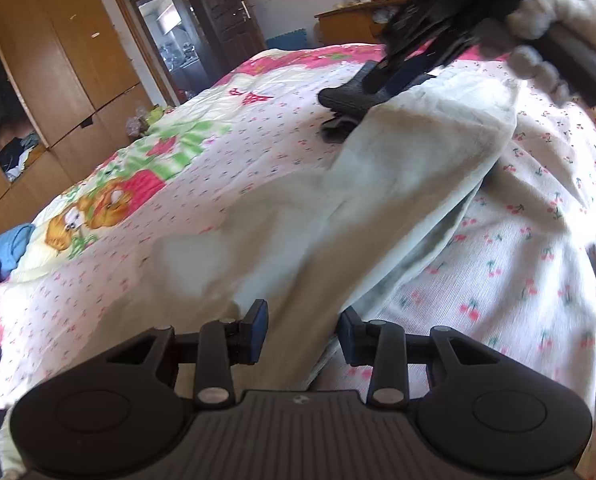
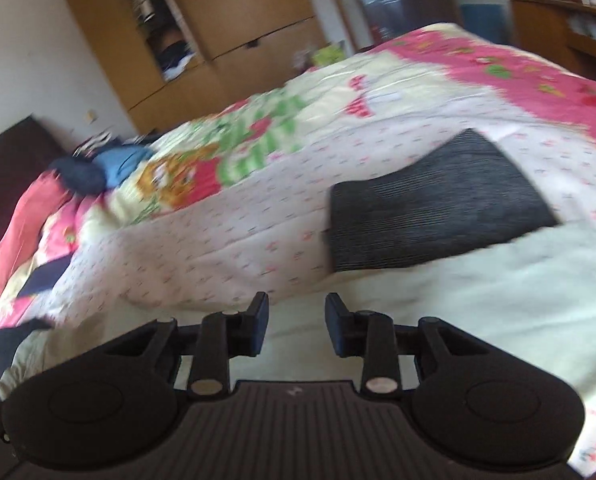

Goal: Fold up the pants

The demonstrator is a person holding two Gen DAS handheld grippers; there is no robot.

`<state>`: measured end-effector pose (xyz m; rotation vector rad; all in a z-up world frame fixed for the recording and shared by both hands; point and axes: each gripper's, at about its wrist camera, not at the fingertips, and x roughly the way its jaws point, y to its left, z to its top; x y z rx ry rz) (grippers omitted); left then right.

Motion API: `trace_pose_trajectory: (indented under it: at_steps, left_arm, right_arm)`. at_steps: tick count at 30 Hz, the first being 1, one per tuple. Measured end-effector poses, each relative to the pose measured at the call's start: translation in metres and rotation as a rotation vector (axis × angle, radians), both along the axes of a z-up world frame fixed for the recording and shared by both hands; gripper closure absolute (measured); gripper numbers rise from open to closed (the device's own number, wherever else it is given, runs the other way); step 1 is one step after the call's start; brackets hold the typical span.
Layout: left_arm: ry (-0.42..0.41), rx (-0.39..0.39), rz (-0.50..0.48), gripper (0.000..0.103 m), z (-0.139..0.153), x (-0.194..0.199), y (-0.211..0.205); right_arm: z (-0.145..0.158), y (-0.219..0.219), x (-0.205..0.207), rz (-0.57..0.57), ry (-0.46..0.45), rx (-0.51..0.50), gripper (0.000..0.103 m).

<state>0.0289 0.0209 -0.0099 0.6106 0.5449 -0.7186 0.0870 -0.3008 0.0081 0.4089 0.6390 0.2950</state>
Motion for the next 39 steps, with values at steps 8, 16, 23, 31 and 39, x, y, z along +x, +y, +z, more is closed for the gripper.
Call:
trace_pose_trajectory:
  at_steps: [8, 16, 23, 31, 39]
  left_arm:
    - [0.02, -0.007, 0.052, 0.048, -0.031, 0.004, 0.034]
    - [0.063, -0.066, 0.063, 0.048, -0.031, 0.009, 0.036]
    - [0.078, -0.163, 0.075, 0.047, -0.025, 0.006, 0.045]
    - [0.075, -0.222, 0.117, 0.047, -0.031, 0.01, 0.042]
    - [0.083, -0.246, 0.117, 0.047, -0.033, 0.013, 0.042]
  right_arm:
    - [-0.014, 0.108, 0.058, 0.32, 0.071, -0.189, 0.067]
    - [-0.035, 0.157, 0.089, 0.268, 0.089, -0.446, 0.075]
    - [0.016, 0.152, 0.097, 0.349, 0.067, -0.131, 0.068]
    - [-0.013, 0.19, 0.149, 0.572, 0.265, -0.062, 0.062]
    - [-0.013, 0.184, 0.14, 0.687, 0.247, 0.117, 0.062]
